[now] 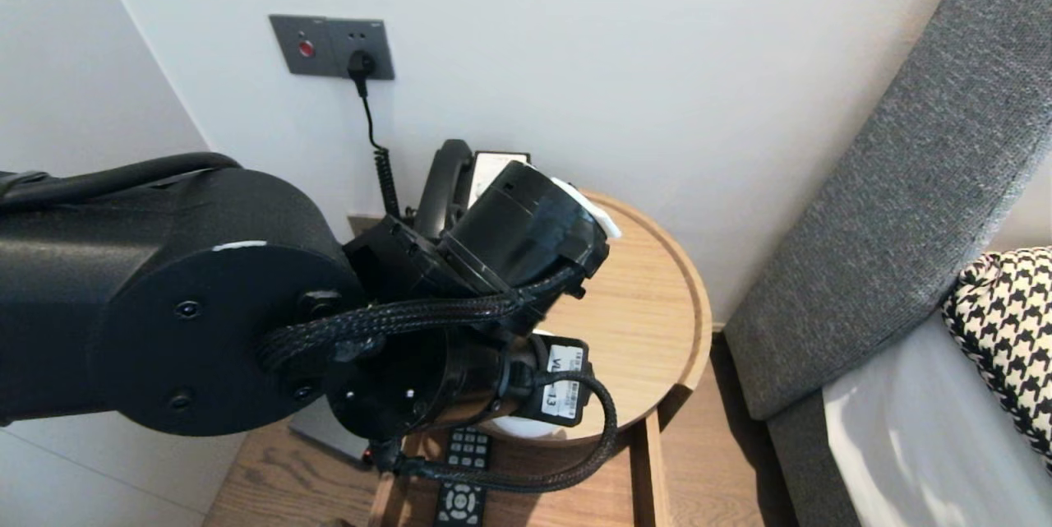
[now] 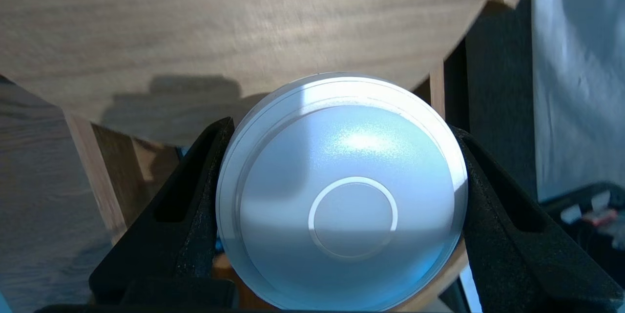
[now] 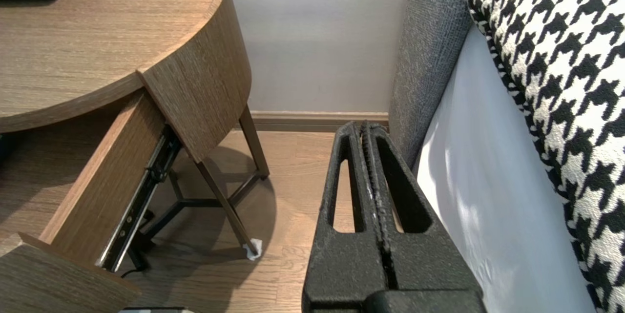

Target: Put the remote controls on the table in the drawer one by one

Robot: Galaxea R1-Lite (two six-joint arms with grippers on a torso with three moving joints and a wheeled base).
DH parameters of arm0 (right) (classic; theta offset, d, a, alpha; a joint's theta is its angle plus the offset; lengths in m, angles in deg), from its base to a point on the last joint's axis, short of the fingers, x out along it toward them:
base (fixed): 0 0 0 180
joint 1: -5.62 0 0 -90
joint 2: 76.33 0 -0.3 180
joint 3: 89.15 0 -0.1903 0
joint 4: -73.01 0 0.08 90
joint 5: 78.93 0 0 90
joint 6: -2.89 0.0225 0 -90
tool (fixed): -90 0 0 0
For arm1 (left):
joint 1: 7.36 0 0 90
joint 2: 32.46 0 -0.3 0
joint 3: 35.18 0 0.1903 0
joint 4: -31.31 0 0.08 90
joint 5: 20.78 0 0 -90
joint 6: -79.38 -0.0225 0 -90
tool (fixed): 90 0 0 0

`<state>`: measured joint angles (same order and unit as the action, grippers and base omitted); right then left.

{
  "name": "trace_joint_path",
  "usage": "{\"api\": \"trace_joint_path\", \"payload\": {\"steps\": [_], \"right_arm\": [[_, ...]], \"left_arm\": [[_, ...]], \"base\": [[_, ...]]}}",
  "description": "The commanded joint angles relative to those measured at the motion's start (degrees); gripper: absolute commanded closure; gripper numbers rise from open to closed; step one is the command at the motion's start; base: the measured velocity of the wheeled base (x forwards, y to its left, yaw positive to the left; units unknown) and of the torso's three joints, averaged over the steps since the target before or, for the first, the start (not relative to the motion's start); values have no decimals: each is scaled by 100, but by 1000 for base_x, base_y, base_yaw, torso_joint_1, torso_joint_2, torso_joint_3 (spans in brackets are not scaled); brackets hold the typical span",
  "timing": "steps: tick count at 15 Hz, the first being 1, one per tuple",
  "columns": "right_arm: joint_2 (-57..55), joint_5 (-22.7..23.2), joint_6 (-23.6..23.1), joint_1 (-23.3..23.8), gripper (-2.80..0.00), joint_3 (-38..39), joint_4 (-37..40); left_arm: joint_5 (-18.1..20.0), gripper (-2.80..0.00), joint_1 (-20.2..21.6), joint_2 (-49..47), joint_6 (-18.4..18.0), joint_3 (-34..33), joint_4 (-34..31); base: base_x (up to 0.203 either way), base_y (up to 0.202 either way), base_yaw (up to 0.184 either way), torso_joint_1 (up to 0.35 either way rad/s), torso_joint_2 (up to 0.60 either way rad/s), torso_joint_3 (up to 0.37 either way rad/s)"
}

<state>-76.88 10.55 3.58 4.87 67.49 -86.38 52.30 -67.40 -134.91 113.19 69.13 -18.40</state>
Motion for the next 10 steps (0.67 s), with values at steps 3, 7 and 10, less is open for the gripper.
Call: {"api": "trace_joint_path", "payload": {"steps": [3, 7, 10], "right_arm": [[2, 0, 1, -5, 0, 149, -6], [2, 0, 1, -5, 0, 149, -6], [2, 0, 1, -5, 0, 149, -6]], "left_arm": [[175, 0, -208, 331, 29, -541, 49], [321, 0, -281, 357, 36, -1118, 304], [338, 0, -479, 282, 38, -1523, 586]], "base": [[0, 0, 0, 0, 0, 0], [0, 0, 0, 0, 0, 0], [0, 0, 0, 0, 0, 0]]}}
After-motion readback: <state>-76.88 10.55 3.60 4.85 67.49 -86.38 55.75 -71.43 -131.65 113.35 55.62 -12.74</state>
